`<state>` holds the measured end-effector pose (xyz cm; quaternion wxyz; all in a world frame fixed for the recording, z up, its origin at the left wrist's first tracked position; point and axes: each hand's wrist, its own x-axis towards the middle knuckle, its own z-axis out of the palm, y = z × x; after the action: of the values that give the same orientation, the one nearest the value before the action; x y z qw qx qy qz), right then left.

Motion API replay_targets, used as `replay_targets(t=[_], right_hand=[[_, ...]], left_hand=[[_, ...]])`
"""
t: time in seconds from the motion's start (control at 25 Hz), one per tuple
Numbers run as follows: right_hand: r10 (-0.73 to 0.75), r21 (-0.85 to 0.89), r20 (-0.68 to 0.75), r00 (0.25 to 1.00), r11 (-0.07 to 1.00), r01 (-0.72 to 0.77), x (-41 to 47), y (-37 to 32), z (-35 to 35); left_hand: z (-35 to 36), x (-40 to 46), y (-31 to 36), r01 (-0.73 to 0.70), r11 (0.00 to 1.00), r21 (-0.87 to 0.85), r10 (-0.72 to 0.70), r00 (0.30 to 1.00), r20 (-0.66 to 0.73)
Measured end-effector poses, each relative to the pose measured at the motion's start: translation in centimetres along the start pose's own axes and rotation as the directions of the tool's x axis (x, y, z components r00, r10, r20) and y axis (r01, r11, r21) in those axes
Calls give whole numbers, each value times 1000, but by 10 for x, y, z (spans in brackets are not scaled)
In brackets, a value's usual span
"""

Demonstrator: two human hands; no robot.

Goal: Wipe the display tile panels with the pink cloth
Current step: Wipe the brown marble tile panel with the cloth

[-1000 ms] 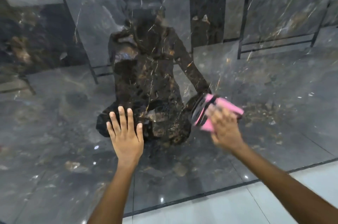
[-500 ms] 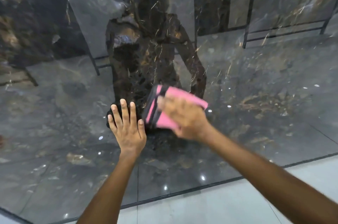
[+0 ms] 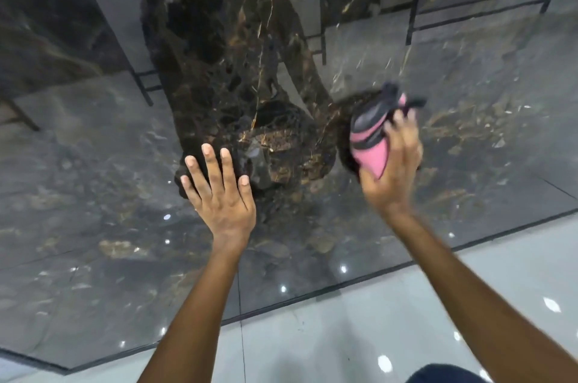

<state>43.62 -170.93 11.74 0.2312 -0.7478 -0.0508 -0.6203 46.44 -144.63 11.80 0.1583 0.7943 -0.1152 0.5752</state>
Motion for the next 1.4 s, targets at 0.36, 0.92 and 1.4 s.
replay_targets(t=[0.36,0.92,1.4], right_hand=[[11,-23,57,998,1000,-9,-25,-42,20],[337,86,59,940,936,-341,-63,17,0],[947,419,151,-285,-322,-849,-117,7,29]], left_hand=[[-5,-70,-24,-21,999,-45,29,984,177],[-1,-116,-20,75,997,-28,-66,968,241],[3,-118,-31,-5,1000,2,5,975,224]])
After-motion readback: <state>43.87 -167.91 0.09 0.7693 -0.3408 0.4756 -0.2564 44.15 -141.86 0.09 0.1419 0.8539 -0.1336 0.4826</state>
